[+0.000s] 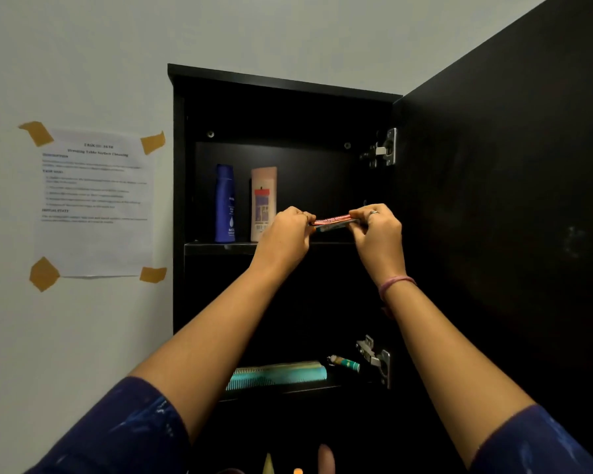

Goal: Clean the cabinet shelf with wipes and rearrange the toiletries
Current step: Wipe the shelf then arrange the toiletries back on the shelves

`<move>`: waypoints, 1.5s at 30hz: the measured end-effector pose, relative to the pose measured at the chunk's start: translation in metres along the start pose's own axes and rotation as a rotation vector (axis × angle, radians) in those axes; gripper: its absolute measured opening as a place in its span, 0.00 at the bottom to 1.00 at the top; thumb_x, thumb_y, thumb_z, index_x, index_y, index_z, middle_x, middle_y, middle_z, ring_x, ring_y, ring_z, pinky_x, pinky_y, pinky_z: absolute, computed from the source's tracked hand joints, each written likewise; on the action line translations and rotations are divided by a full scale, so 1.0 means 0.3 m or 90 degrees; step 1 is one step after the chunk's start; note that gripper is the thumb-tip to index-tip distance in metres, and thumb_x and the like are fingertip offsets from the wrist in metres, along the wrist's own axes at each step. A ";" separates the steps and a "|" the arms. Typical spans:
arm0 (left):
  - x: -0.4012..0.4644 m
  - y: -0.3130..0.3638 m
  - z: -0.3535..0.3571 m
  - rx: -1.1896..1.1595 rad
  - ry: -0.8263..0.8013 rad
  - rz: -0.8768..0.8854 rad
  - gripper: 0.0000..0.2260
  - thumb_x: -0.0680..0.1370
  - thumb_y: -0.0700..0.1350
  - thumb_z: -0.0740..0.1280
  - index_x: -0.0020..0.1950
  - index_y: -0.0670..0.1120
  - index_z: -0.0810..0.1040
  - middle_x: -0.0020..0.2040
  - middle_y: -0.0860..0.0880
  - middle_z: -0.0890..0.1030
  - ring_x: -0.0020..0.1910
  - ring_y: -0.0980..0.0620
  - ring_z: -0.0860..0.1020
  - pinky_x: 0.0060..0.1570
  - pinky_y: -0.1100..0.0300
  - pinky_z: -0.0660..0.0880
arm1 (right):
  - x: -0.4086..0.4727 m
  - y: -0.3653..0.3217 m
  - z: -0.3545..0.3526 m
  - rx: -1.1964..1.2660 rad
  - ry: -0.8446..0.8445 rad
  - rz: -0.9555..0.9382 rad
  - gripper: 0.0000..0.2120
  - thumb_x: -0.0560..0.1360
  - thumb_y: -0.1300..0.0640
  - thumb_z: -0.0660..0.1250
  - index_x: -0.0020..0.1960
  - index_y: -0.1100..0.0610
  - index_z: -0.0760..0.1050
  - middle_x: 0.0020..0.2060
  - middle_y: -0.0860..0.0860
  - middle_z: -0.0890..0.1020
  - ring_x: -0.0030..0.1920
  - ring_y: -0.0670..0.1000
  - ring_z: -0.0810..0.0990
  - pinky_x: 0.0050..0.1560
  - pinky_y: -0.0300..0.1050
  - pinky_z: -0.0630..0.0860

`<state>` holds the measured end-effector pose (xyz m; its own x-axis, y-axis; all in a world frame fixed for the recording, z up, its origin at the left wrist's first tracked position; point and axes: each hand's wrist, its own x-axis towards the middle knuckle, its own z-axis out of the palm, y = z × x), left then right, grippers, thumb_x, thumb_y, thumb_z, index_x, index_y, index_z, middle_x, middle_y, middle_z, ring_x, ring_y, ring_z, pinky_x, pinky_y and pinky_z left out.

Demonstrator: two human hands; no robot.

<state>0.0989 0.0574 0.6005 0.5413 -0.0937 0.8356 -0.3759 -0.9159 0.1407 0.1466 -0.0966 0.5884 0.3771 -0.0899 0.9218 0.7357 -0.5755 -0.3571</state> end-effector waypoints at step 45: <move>-0.406 -0.002 0.027 0.073 -0.024 -0.021 0.15 0.78 0.49 0.61 0.62 0.46 0.76 0.60 0.50 0.77 0.59 0.51 0.74 0.56 0.60 0.71 | -0.277 -0.037 -0.027 0.095 -0.084 0.112 0.14 0.75 0.61 0.63 0.60 0.56 0.77 0.59 0.51 0.77 0.61 0.47 0.74 0.61 0.34 0.67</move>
<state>0.0392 0.0663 0.4943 0.5810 -0.0761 0.8104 -0.2701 -0.9572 0.1037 0.1024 -0.0894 0.5170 0.5693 -0.0662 0.8195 0.7236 -0.4330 -0.5376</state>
